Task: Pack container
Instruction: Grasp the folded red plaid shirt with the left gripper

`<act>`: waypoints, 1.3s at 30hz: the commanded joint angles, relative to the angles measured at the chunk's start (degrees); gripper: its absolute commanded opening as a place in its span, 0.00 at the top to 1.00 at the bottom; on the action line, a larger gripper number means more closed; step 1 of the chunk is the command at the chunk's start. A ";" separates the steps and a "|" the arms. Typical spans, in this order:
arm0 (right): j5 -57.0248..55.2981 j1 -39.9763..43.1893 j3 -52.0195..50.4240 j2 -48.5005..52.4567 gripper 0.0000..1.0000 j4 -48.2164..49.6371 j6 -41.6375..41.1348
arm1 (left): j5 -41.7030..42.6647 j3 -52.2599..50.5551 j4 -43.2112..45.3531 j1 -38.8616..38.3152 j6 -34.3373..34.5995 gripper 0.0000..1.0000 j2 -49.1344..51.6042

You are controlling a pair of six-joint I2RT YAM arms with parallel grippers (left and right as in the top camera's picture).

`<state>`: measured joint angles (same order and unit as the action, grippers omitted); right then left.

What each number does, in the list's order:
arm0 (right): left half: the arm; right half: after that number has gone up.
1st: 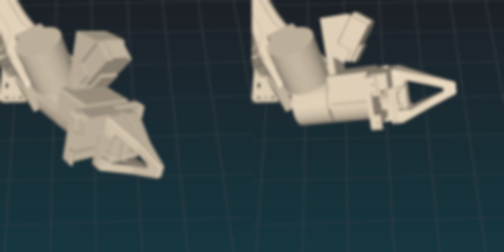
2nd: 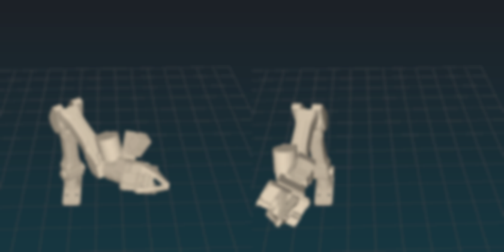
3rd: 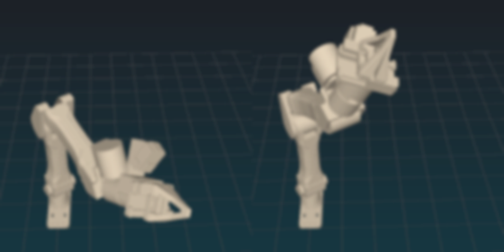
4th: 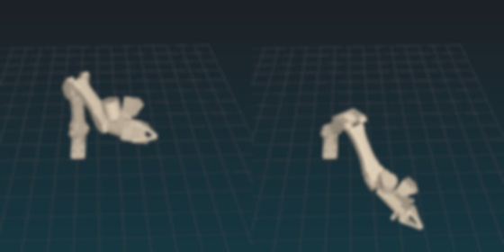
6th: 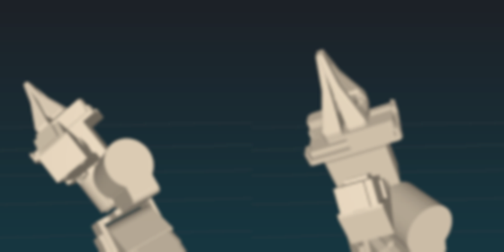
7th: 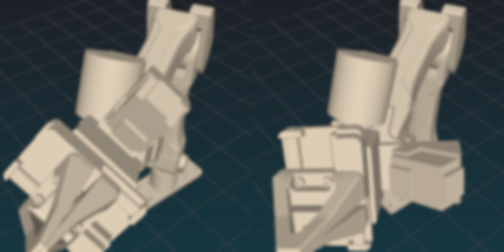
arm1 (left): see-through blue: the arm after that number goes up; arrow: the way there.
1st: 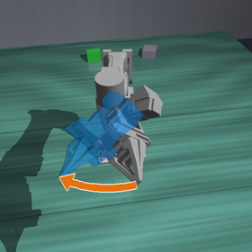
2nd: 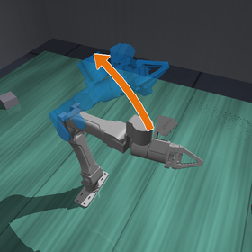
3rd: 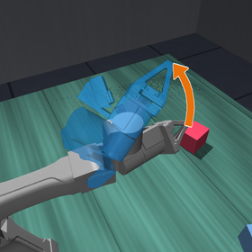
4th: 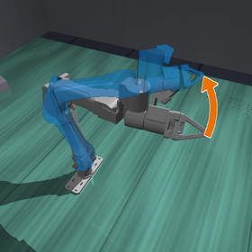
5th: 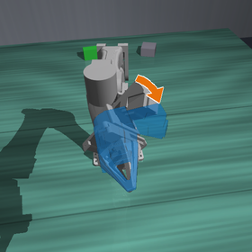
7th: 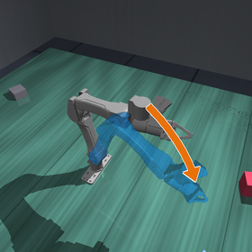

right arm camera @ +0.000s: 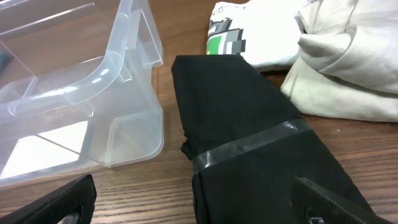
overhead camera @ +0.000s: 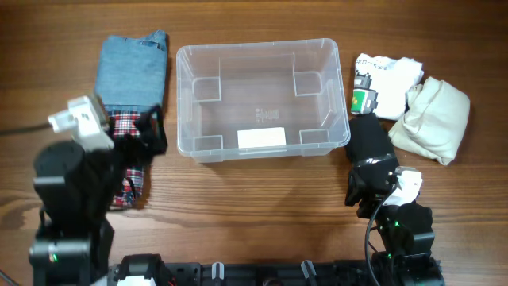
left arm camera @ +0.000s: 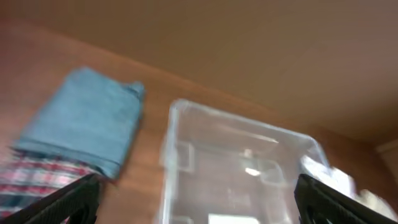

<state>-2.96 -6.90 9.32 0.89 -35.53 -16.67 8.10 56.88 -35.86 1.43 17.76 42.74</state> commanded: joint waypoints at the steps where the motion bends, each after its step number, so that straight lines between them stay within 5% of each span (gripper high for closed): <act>1: 0.48 0.39 -0.11 -0.46 0.00 0.15 -0.24 | -15.47 3.85 -0.31 4.11 -5.40 0.00 3.54; 7: 0.48 0.39 -0.11 -0.46 0.00 0.15 -0.24 | -18.45 3.85 -8.15 19.19 -5.40 0.00 15.89; 10: 0.48 0.39 -0.11 -0.46 0.00 0.15 -0.24 | -7.76 3.85 -6.73 26.75 -9.75 0.00 26.62; 15: 0.48 0.39 -0.11 -0.46 0.00 0.15 -0.24 | -1.29 3.85 -2.08 32.81 -16.81 0.00 41.62; 22: 0.48 0.39 -0.11 -0.46 0.00 0.15 -0.24 | 6.32 3.85 1.44 34.32 -25.33 0.02 53.46; 24: 0.48 0.39 -0.11 -0.46 0.00 0.15 -0.24 | 8.68 3.85 1.60 34.32 -27.85 0.12 56.02; 33: 0.48 0.39 -0.11 -0.46 0.00 0.15 -0.26 | 13.11 3.82 -0.35 33.64 -26.08 0.25 66.14; 34: 0.48 0.39 -0.11 -0.46 0.00 0.15 -0.24 | 13.09 3.82 -0.39 33.40 -24.57 0.29 66.60; 36: 0.48 0.39 -0.11 -0.46 0.00 0.15 -0.22 | 13.14 3.85 -1.27 33.24 -20.39 0.58 66.75; 39: 0.48 0.39 -0.11 -0.46 0.00 0.15 -0.24 | 13.64 3.93 -2.78 33.24 -16.98 0.83 66.14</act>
<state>-2.98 -6.90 9.32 0.89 -35.51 -16.67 21.37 62.17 -36.88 35.75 -4.25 106.48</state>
